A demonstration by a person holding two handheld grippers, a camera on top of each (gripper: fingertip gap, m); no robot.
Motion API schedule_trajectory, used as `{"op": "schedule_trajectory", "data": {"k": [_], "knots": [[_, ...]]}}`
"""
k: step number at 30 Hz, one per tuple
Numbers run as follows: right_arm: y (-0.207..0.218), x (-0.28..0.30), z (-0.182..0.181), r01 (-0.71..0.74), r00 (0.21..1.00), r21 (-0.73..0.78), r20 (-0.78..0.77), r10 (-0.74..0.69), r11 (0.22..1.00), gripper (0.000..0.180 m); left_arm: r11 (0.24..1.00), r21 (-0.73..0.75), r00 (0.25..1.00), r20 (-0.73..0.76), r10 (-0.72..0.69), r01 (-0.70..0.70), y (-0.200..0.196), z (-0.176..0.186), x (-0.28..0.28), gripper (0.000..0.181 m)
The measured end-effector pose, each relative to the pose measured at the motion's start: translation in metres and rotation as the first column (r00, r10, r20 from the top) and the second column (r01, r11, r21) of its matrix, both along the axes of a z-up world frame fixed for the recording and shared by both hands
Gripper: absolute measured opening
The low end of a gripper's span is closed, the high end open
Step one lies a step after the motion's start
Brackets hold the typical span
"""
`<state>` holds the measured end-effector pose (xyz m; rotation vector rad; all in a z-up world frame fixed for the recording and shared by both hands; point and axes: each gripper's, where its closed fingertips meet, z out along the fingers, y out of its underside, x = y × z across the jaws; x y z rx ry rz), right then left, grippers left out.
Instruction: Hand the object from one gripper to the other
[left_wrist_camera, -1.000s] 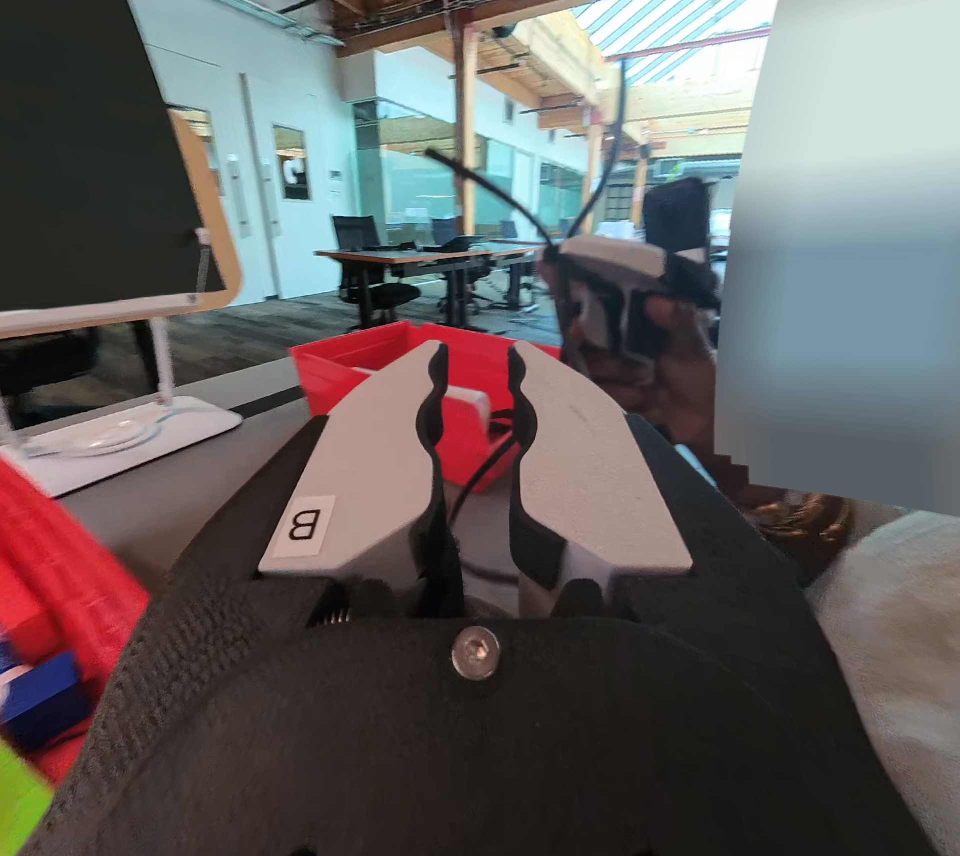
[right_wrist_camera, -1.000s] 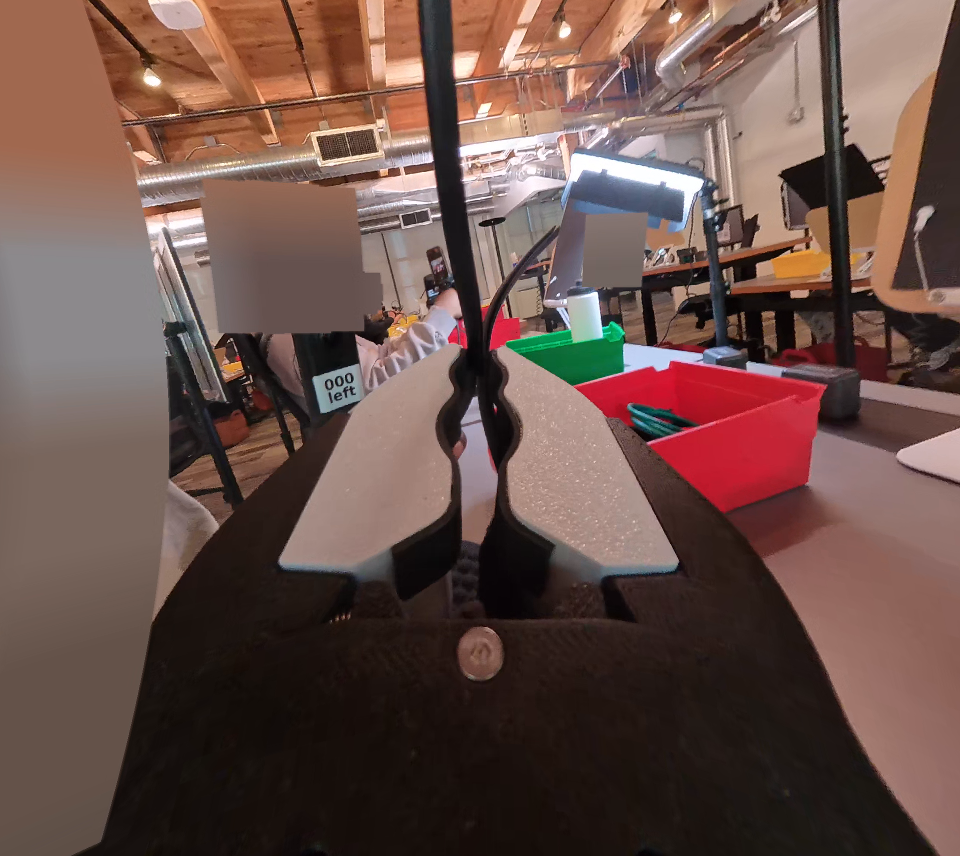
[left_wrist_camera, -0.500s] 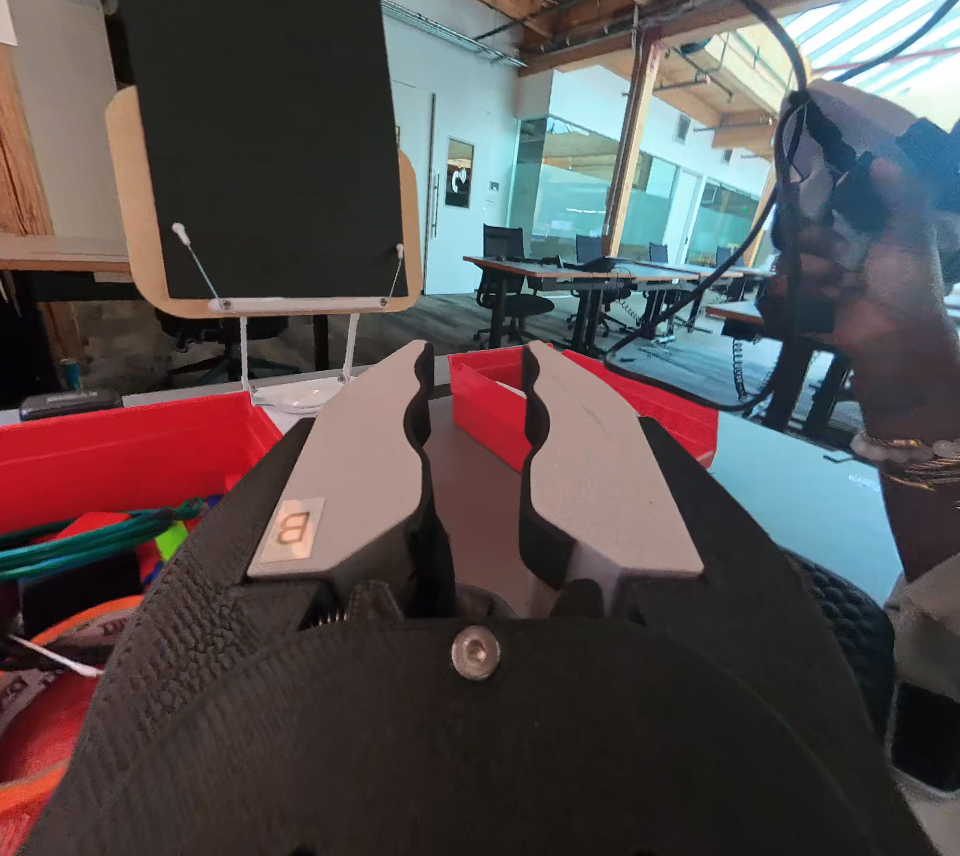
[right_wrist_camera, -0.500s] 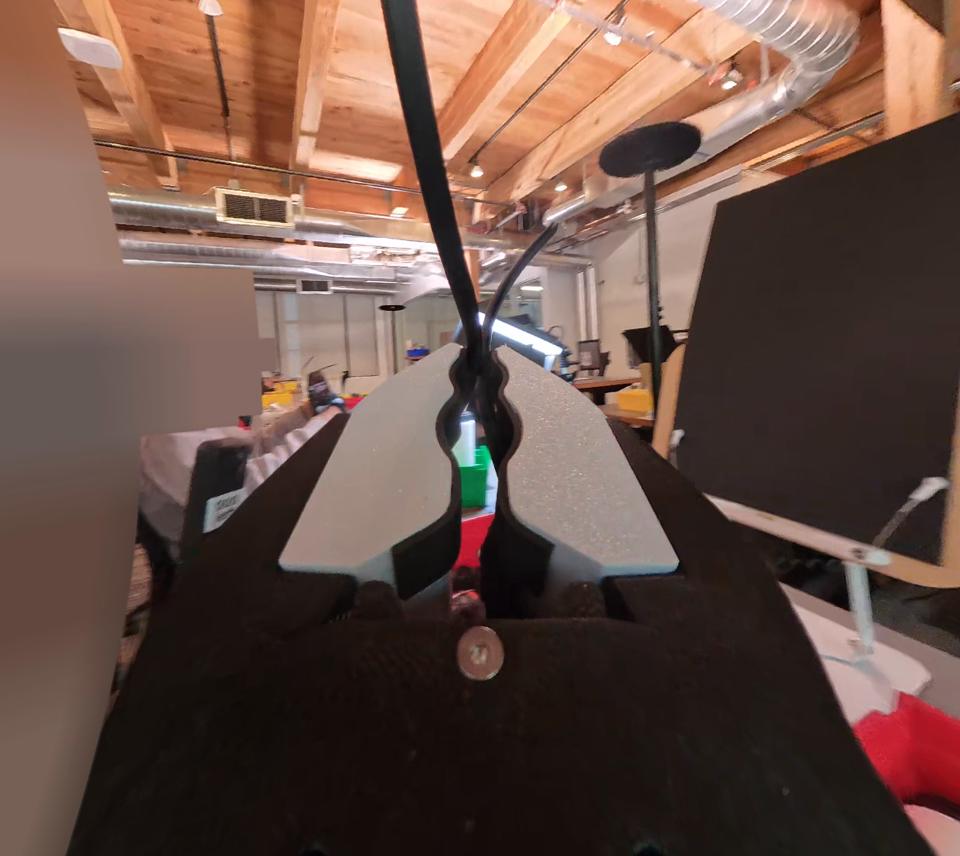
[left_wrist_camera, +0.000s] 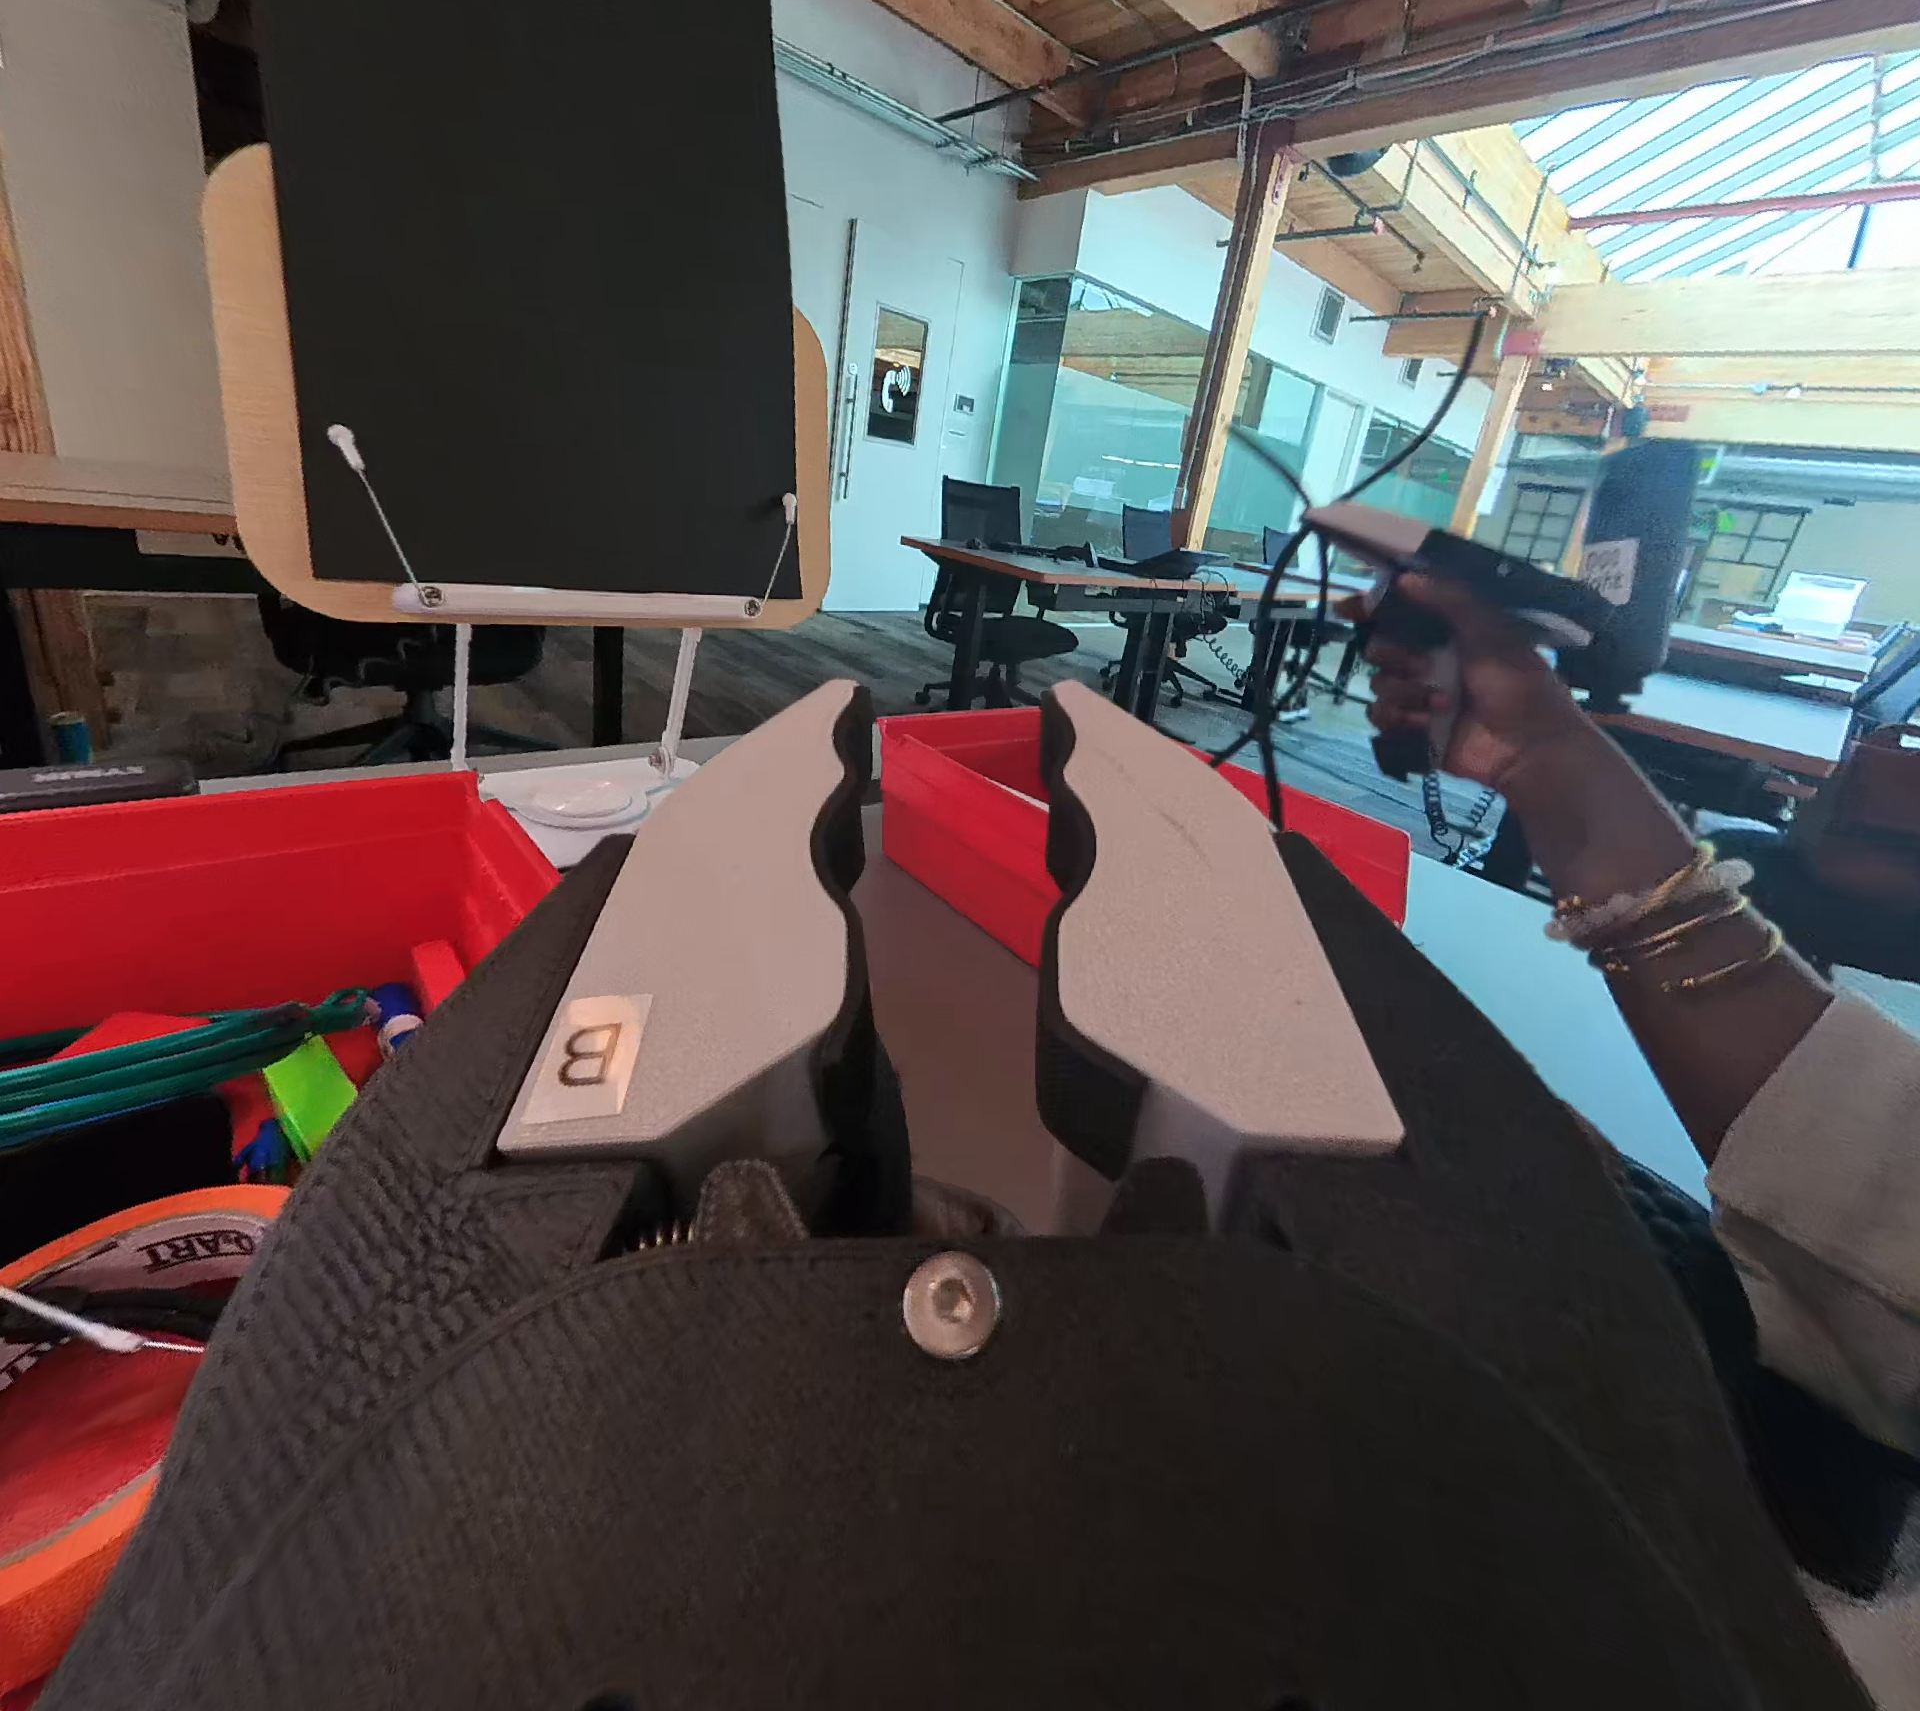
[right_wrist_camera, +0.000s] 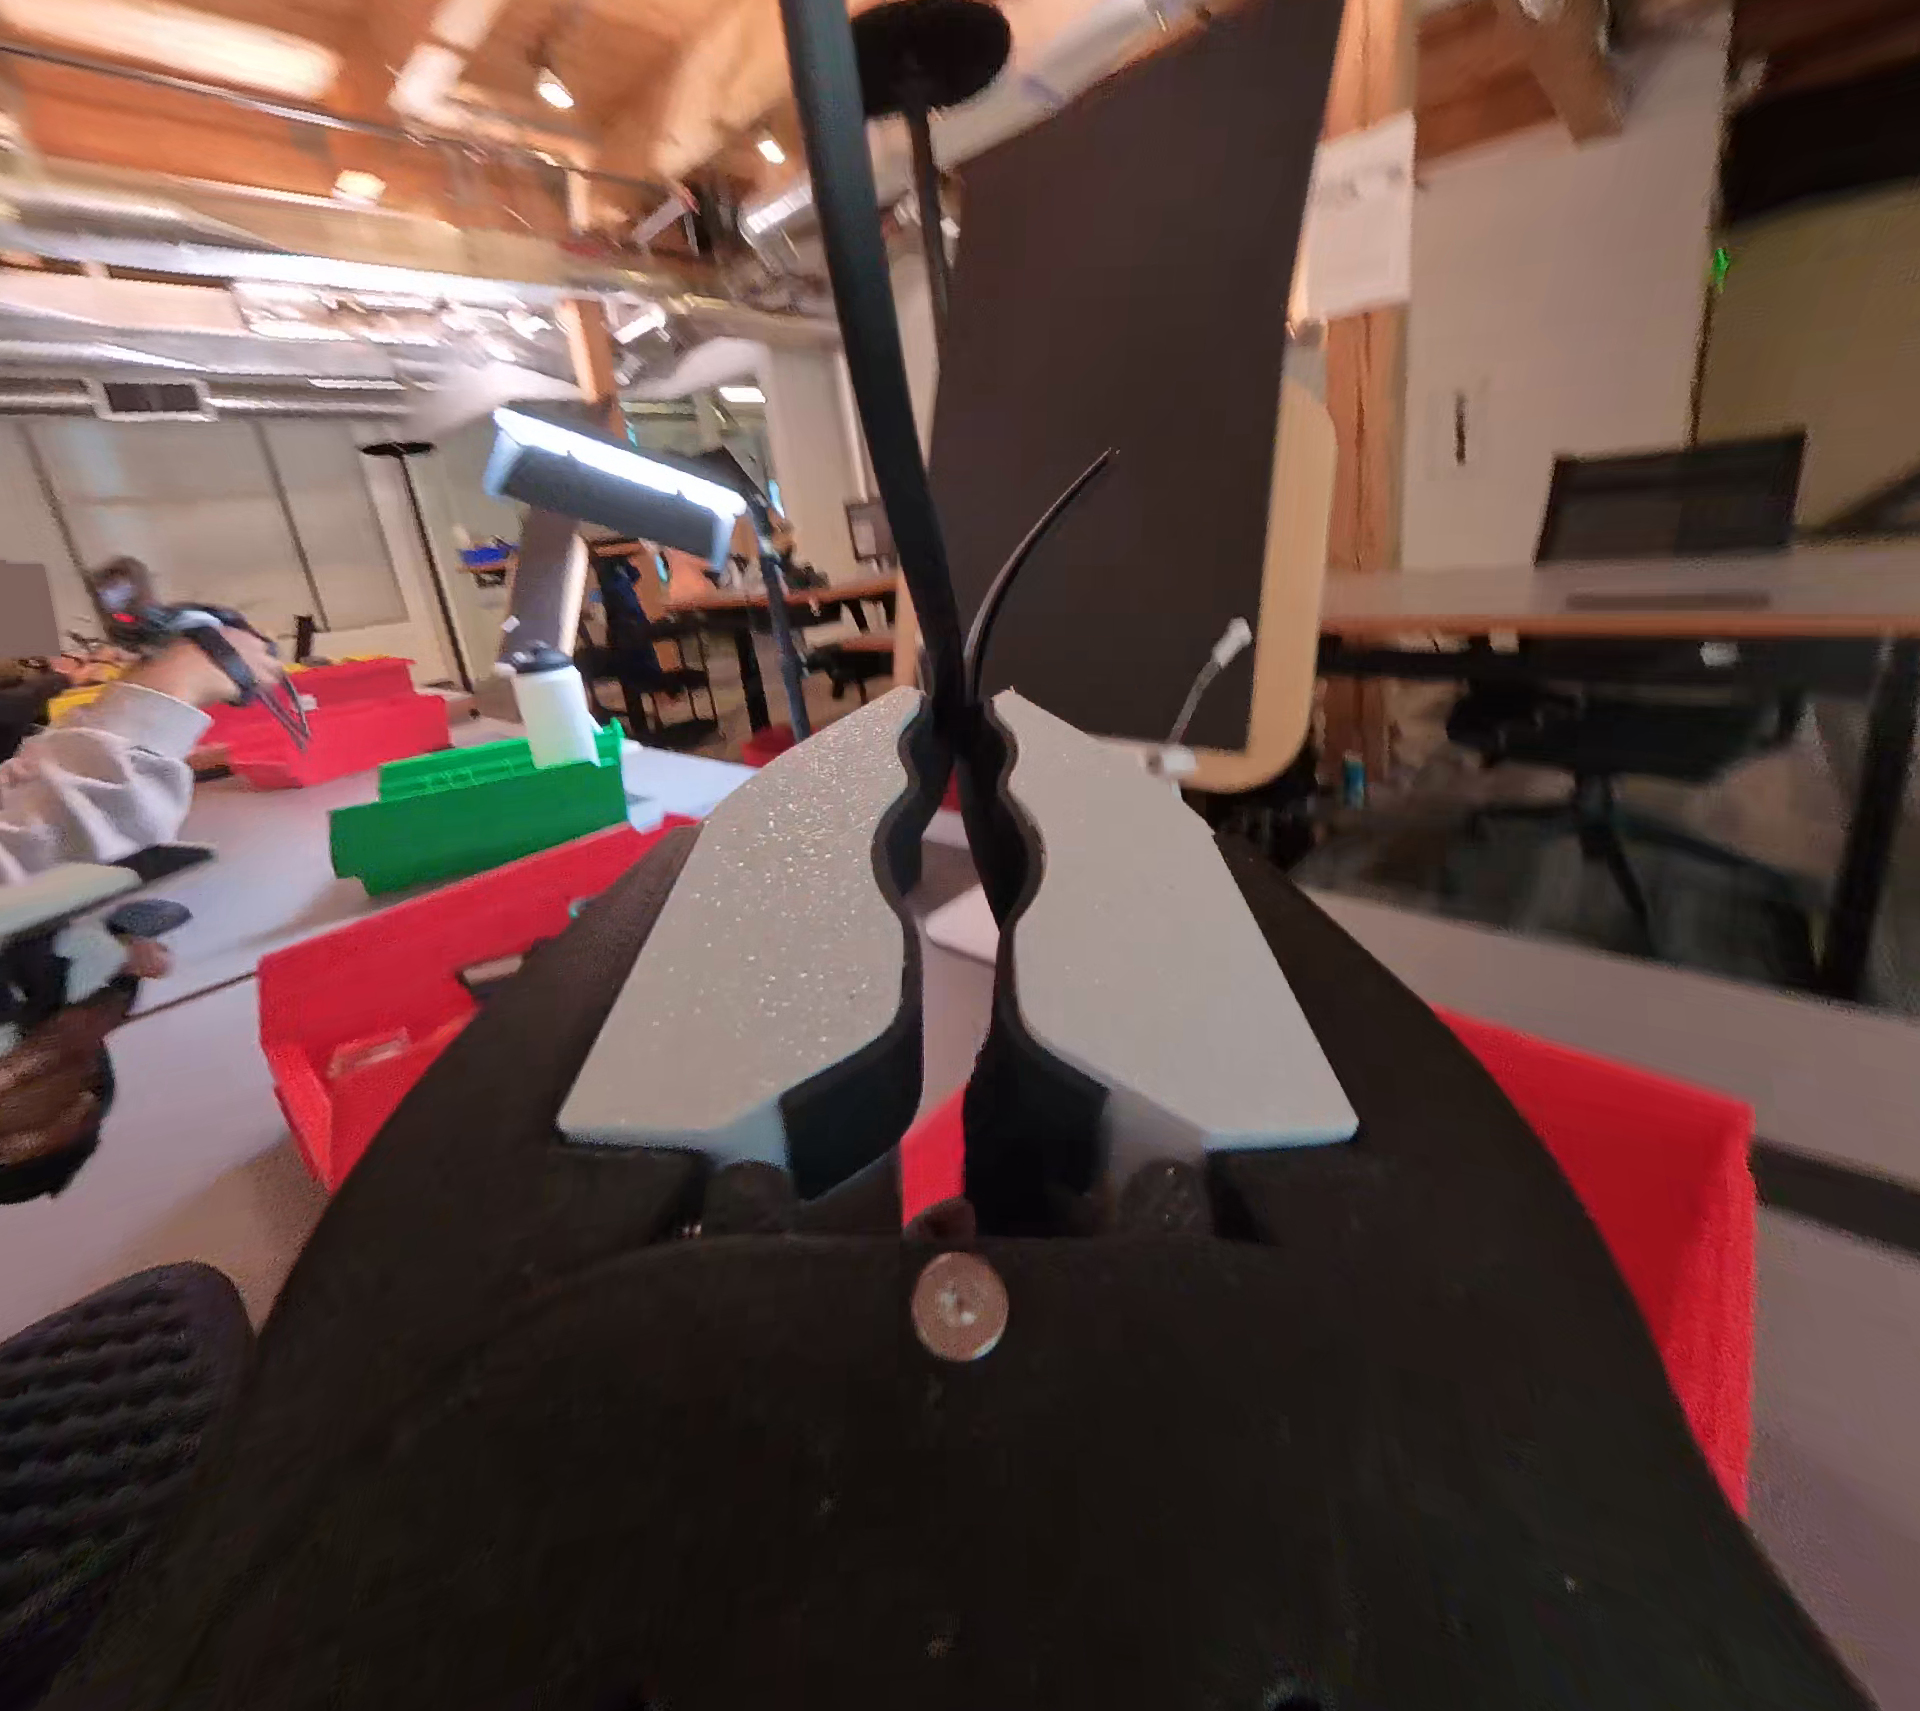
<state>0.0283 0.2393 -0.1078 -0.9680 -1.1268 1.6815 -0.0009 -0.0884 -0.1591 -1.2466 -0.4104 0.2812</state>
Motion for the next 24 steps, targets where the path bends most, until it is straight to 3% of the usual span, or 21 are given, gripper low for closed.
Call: {"op": "schedule_trajectory", "data": {"k": [6,14,18,24], "knots": [[0.026,-0.029,-0.076,0.144,0.932,0.079,0.325,-0.162,0.986,0.008,1.000,0.014,1.000,-0.012,0.019,-0.019,-0.007,0.003,-0.002,0.030],[0.043,-0.040,-0.159,0.200,0.682,0.260,0.656,-0.325,0.945,0.009,1.000,-0.021,1.000,-0.008,-0.008,0.008,-0.001,-0.001,0.001,0.030],[0.046,-0.037,-0.189,0.180,0.551,0.339,0.743,-0.380,0.923,0.010,0.999,-0.048,1.000,-0.024,-0.012,0.011,0.000,-0.003,0.004,0.030],[0.044,-0.034,-0.216,0.128,0.425,0.376,0.815,-0.394,0.918,0.018,0.995,-0.100,1.000,-0.009,-0.022,0.021,0.003,-0.011,0.003,0.030]]}}
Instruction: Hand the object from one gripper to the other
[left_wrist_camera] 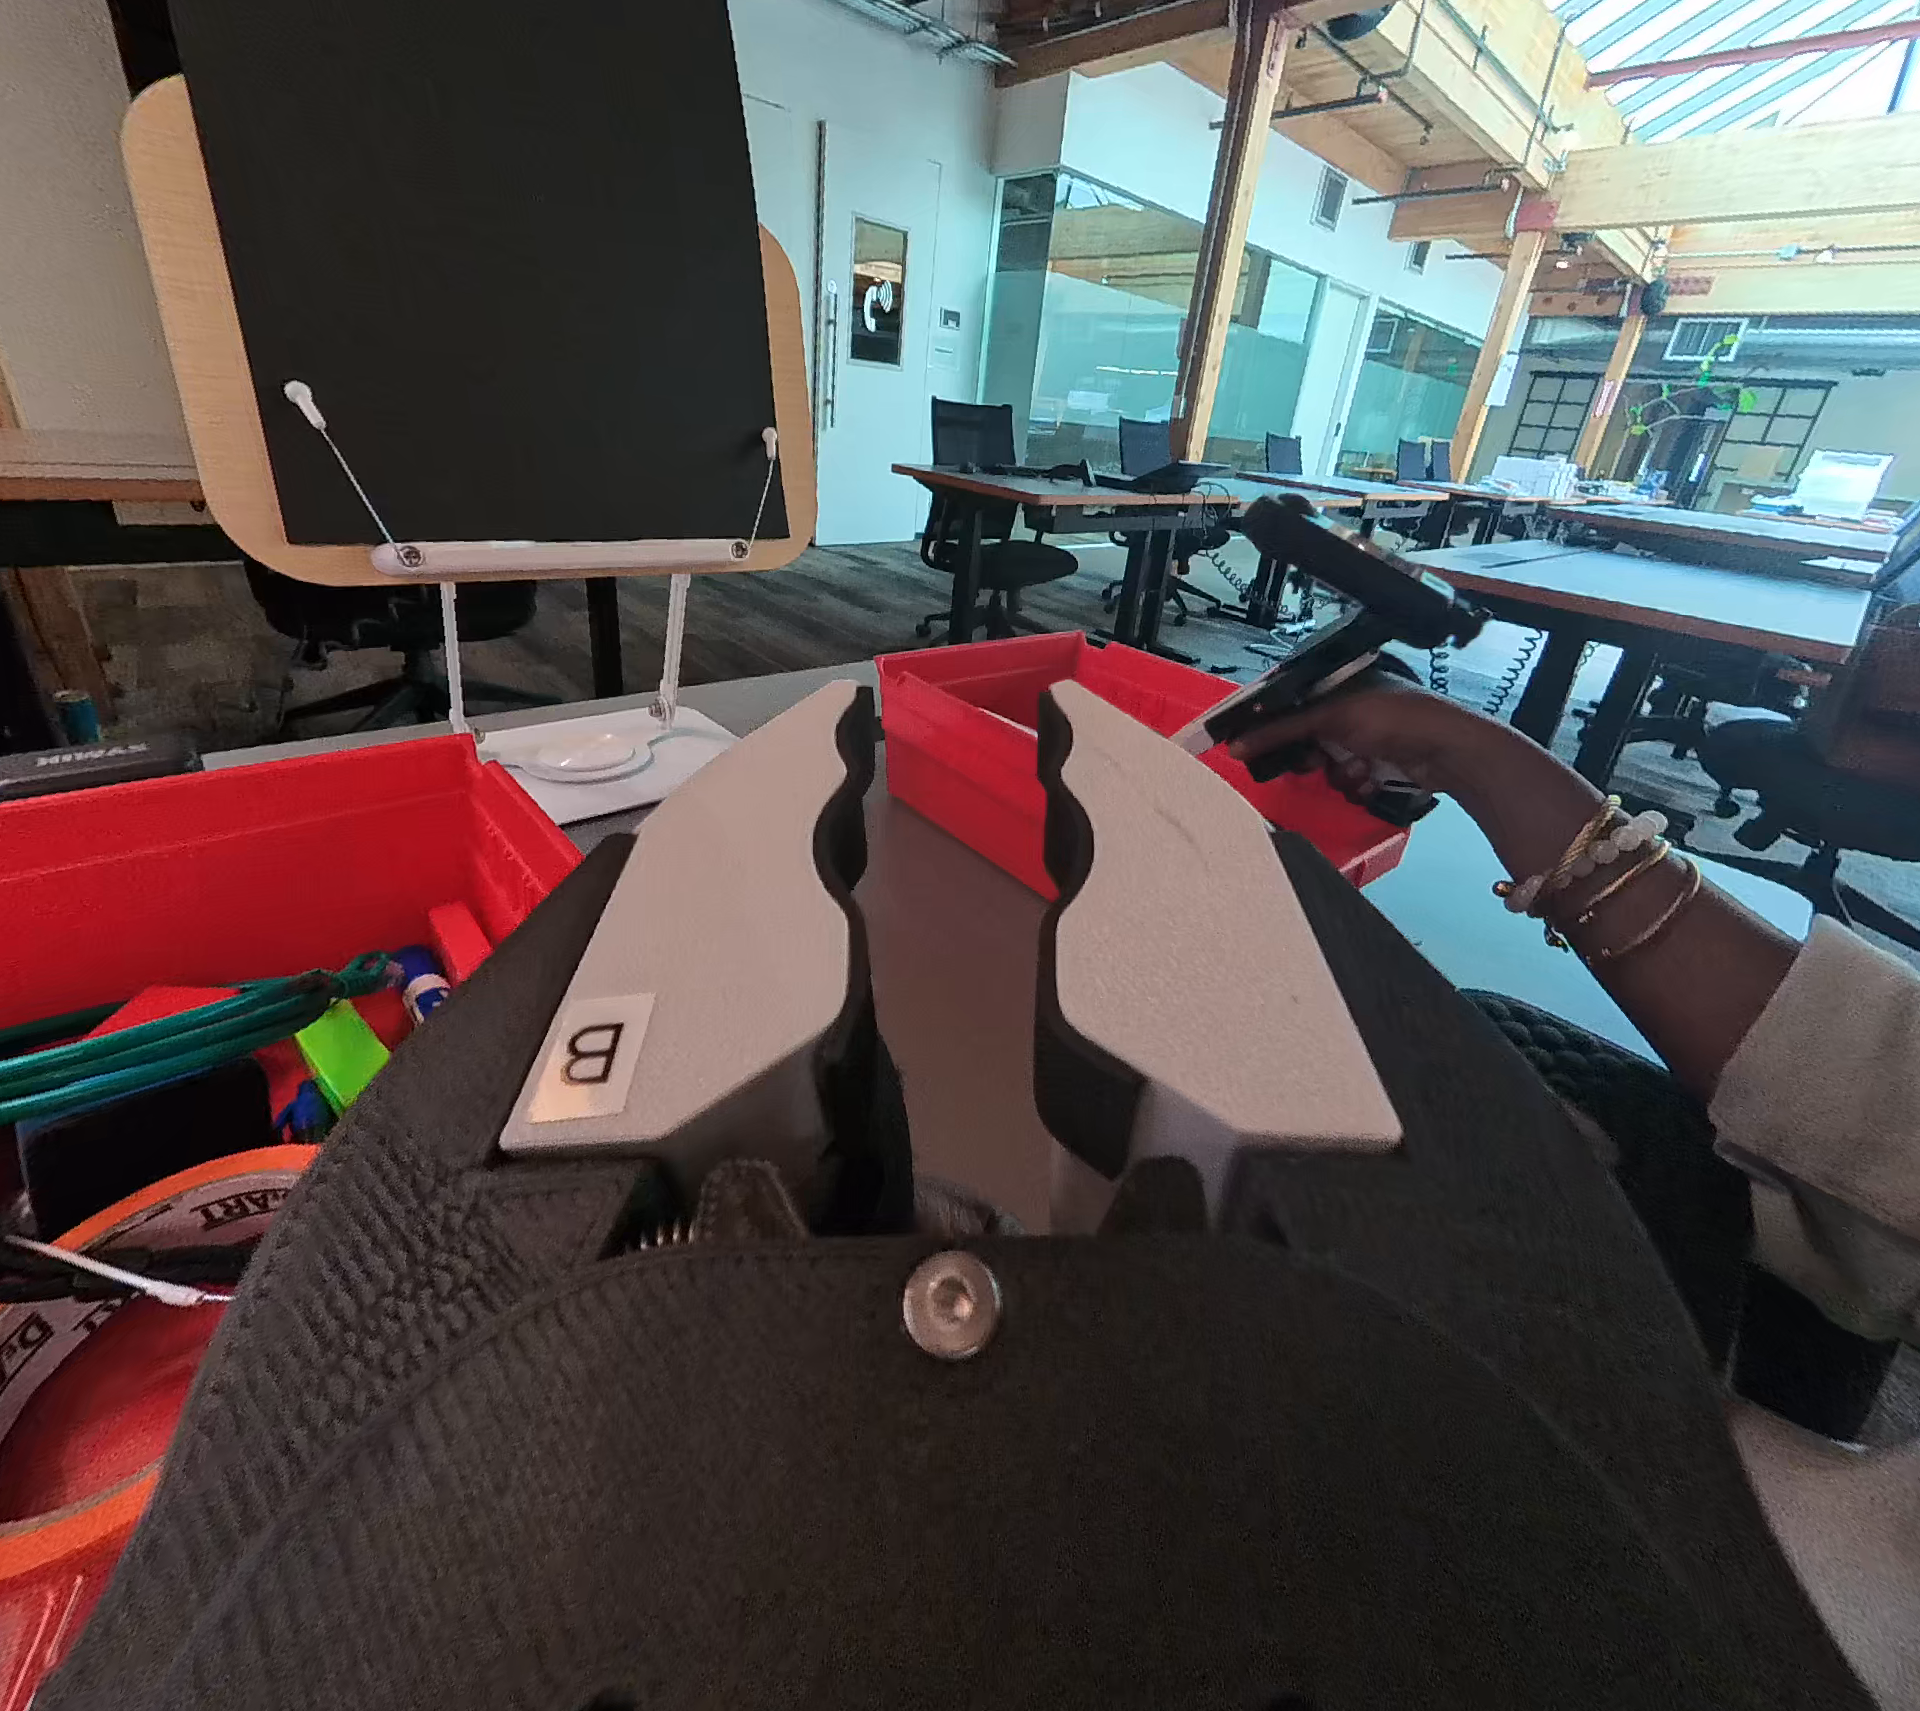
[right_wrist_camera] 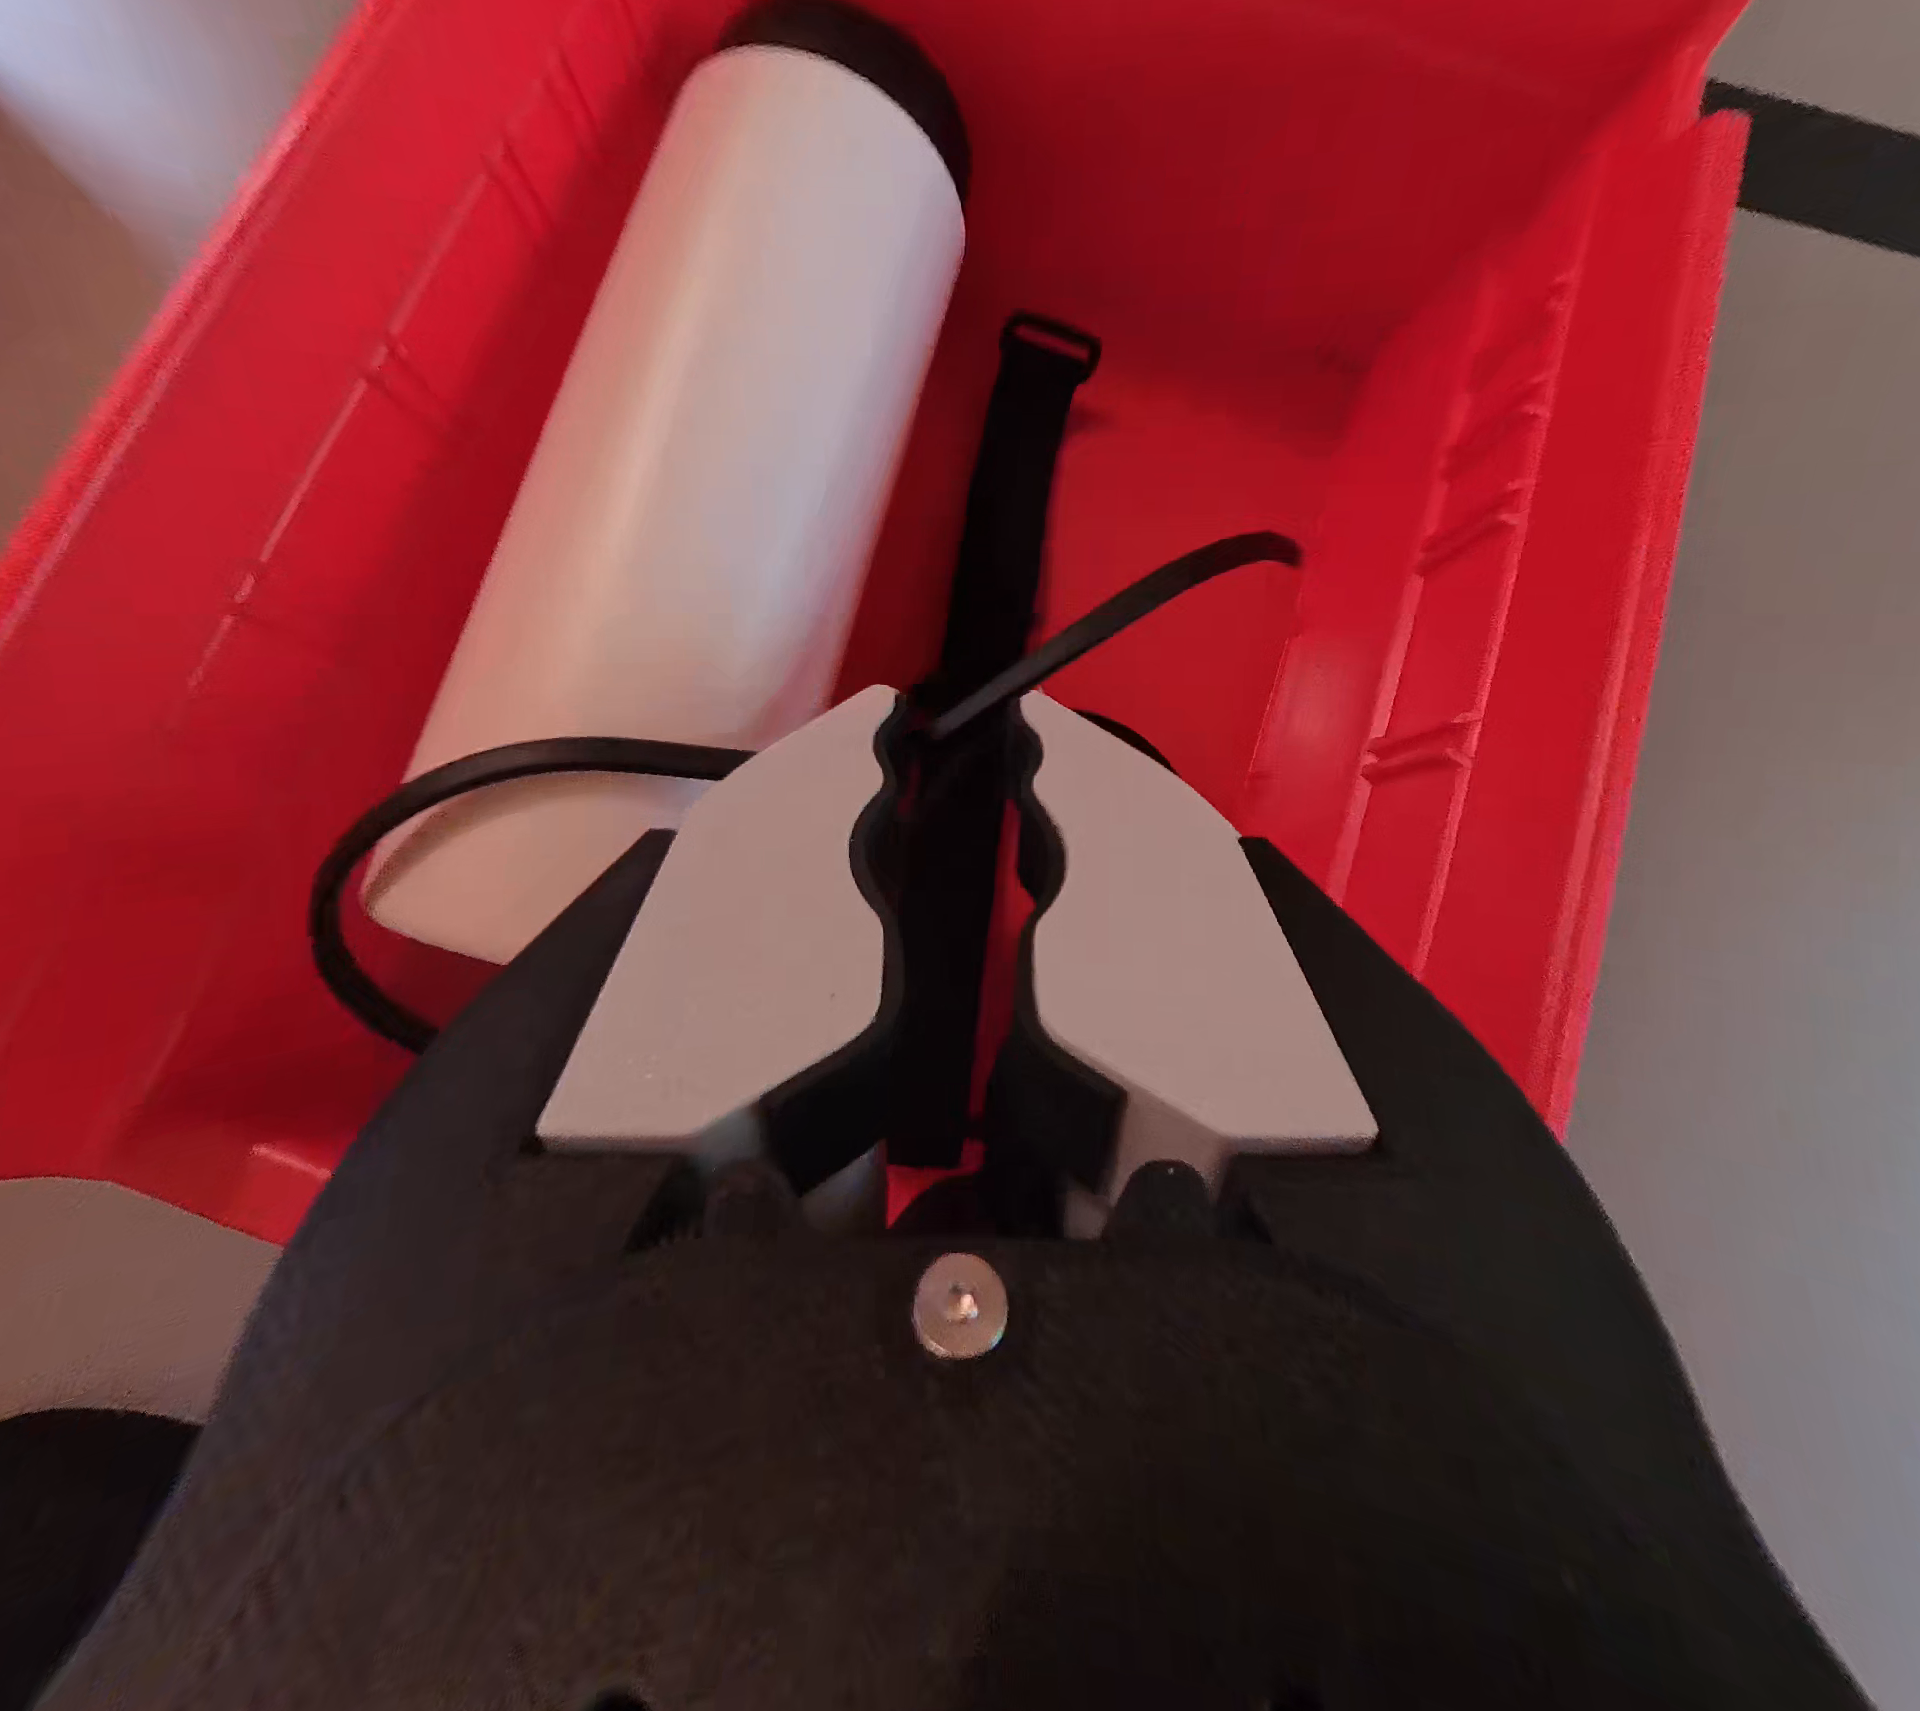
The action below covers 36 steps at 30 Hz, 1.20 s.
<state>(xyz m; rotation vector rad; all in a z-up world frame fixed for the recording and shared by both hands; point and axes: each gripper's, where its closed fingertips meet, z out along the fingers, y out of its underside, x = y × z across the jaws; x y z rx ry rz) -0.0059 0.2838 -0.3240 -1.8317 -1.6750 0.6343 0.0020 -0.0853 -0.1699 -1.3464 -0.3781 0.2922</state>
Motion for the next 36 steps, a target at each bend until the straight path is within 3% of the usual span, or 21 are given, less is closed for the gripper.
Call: {"op": "schedule_trajectory", "data": {"k": [4,8,13,19,25,29,36], "knots": [[0.002,0.001,-0.003,0.021,0.999,0.029,0.033,-0.022,0.999,0.048,0.998,-0.058,0.999,0.047,-0.003,0.006,0.002,-0.011,-0.004,0.031],[0.000,0.001,0.025,0.054,0.997,0.072,-0.061,-0.049,0.996,0.088,0.995,-0.102,0.997,0.072,-0.011,0.018,0.004,-0.020,-0.005,0.032],[-0.025,0.010,0.077,0.042,0.968,0.121,-0.250,-0.010,0.992,0.107,0.988,-0.154,0.997,0.072,-0.007,0.018,0.005,-0.026,-0.005,0.038],[-0.092,0.048,0.118,-0.111,0.870,0.053,-0.477,0.123,0.992,0.106,0.980,-0.199,0.995,0.095,0.000,0.019,0.004,-0.033,-0.008,0.053],[-0.143,0.073,0.107,-0.282,0.769,-0.043,-0.608,0.198,0.959,0.092,0.975,-0.220,0.994,0.107,0.011,0.013,0.000,-0.035,-0.009,0.057],[-0.149,0.079,0.086,-0.316,0.776,-0.016,-0.580,0.248,0.949,0.093,0.962,-0.270,0.992,0.109,0.056,-0.025,-0.010,-0.039,-0.015,0.062],[-0.134,0.092,0.109,-0.309,0.698,-0.052,-0.691,0.189,0.950,0.085,0.878,-0.457,0.976,0.086,0.201,-0.141,-0.054,-0.058,-0.033,0.067]]}}
